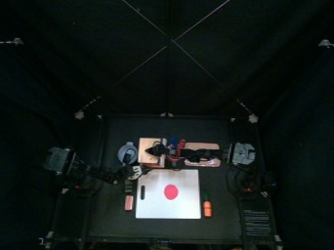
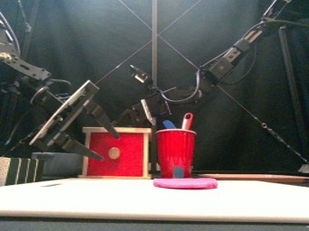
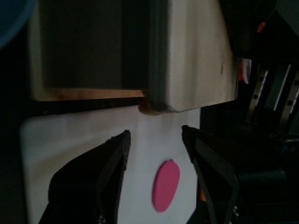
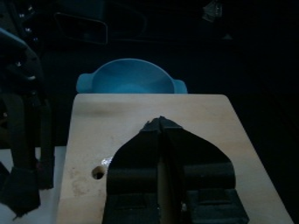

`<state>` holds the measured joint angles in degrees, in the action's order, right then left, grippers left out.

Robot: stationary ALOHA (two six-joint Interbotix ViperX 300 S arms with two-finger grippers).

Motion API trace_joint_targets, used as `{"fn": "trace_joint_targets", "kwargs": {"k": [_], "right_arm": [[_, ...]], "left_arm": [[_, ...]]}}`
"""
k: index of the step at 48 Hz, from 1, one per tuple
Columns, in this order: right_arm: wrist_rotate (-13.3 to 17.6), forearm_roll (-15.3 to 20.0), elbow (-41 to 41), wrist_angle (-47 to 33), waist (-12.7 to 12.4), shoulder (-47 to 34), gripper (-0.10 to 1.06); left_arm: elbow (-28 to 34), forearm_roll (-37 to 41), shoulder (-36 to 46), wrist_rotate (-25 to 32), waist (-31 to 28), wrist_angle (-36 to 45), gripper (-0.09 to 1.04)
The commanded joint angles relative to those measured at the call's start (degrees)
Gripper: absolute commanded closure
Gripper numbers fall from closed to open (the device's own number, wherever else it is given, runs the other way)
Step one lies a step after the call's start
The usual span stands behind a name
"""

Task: Get the cutter from the drawer then cut the dough then place the extra dough in the bowl
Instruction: Open the drawer

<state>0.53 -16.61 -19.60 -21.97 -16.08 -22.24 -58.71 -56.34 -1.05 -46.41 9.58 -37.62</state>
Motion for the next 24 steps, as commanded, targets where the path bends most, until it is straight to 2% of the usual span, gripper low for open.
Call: {"fn": "trace_joint_targets", "kwargs": {"k": [1, 14, 24], "right_arm": [[-0.18, -0.26, -0.18, 1.32, 0.88, 0.18, 0.95], [-0.09, -0.26, 0.18, 2.55, 1.32, 0.18, 0.95], [0.00, -0.26, 0.26, 2.72, 1.58, 0.18, 0.95]], "left_arm": [[2.99, 0.00, -1.58, 0.18, -0.79, -1.49, 0.09], [4.13, -0.44, -4.22, 0.26, -2.64, -1.93, 0.10], [3.60, -0.70, -4.13, 0.97, -2.90, -2.90, 0.20]]}}
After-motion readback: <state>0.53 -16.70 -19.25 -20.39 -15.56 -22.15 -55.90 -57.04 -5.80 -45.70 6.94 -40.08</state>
